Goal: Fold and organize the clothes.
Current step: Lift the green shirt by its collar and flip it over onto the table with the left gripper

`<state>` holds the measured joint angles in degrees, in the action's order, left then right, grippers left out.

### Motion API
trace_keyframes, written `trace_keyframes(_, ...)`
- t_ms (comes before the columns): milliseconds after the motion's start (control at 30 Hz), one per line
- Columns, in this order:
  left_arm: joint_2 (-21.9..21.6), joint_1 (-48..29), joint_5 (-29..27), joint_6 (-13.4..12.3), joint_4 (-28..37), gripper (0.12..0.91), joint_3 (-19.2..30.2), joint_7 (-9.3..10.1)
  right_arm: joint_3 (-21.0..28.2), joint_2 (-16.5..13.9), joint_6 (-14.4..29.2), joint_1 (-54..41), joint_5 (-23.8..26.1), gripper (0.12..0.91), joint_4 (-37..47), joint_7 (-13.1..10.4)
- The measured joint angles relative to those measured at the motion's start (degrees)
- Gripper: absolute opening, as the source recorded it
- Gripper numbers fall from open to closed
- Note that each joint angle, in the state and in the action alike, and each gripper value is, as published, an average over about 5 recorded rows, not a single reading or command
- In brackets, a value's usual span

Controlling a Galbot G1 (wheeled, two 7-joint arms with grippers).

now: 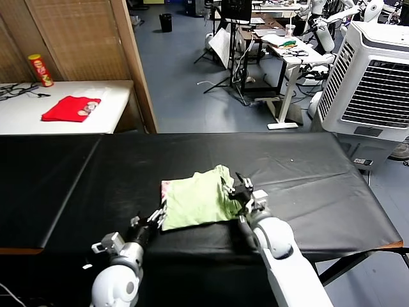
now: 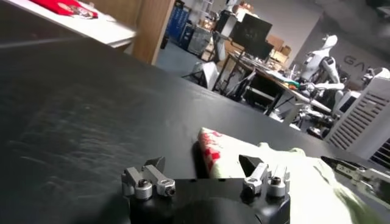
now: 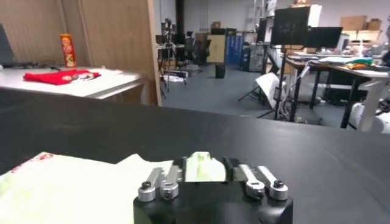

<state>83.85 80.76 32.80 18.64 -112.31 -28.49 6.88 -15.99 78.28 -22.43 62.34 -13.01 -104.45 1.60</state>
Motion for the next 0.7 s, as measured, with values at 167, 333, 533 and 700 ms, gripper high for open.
trace_keyframes(167, 0.7, -0.2, 4.1, 0.2, 0.5, 0.798, 0.3, 0.05, -1.1, -1.0, -0.1, 3.9, -0.5, 0.795, -5.4, -0.4)
trace_keyframes(333, 1.7, -0.6, 7.5, 0.6, 1.0, 0.744, 0.3, 0.25, -1.2, -1.0, -0.1, 5.3, -0.4, 0.798, -7.9, -0.8)
trace_keyframes(533, 2.9, -1.2, 8.3, 0.7, 2.3, 0.460, 0.3, 0.63, -1.2, -1.0, -0.1, 6.3, -0.4, 0.798, -9.3, -0.9)
trace_keyframes(700, 3.4, -1.6, 7.9, 0.6, 2.9, 0.207, 0.1, 1.08, -1.8, -1.2, 0.0, 7.2, -0.4, 0.798, -10.2, -1.1)
